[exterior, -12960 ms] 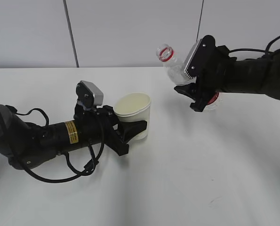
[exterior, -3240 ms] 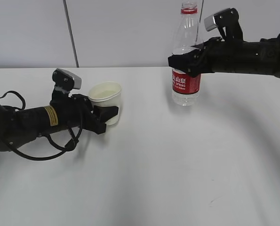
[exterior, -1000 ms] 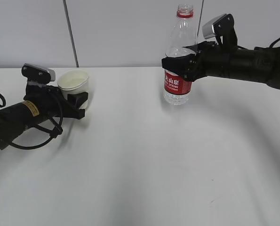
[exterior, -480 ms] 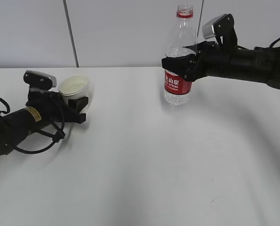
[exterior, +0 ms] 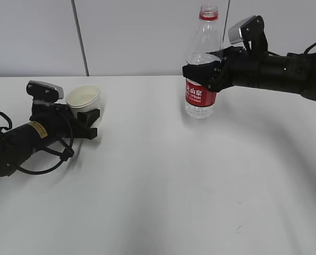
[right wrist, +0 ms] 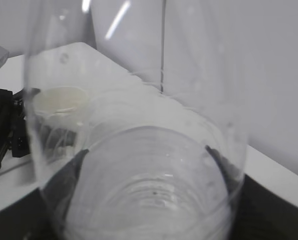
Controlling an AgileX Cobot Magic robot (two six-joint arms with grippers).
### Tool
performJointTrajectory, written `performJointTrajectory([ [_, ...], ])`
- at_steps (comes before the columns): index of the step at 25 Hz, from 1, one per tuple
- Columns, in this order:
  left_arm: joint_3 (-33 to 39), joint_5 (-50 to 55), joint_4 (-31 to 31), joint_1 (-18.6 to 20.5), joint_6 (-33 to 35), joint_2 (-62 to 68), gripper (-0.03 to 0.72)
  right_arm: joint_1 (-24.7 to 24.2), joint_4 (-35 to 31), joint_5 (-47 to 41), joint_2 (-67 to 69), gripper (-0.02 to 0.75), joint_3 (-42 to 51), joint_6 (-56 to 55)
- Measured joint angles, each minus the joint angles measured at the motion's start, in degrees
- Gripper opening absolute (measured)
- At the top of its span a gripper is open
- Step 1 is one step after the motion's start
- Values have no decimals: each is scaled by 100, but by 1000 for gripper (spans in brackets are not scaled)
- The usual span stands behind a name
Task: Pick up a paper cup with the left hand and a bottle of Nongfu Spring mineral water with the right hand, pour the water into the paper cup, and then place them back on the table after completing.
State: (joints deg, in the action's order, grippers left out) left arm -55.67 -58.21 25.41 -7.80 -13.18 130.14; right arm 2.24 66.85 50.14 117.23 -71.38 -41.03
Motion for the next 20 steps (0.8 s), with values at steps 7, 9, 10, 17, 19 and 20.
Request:
performJointTrajectory([
  [7,0,0,0,0,0,0,381,0,0,0,0,484,0,0],
  [9,0,0,0,0,0,1,390,0,0,0,0,484,0,11],
  [10,0,0,0,0,0,1,397,0,0,0,0,484,0,11],
  [17,0,-171,-14,0,0,16,480,0,0,0,0,484,0,11],
  [19,0,-178,-19,0,0,16,505,0,0,0,0,484,0,11],
  [20,0,-178,-19,0,0,16,512,0,0,0,0,484,0,11],
])
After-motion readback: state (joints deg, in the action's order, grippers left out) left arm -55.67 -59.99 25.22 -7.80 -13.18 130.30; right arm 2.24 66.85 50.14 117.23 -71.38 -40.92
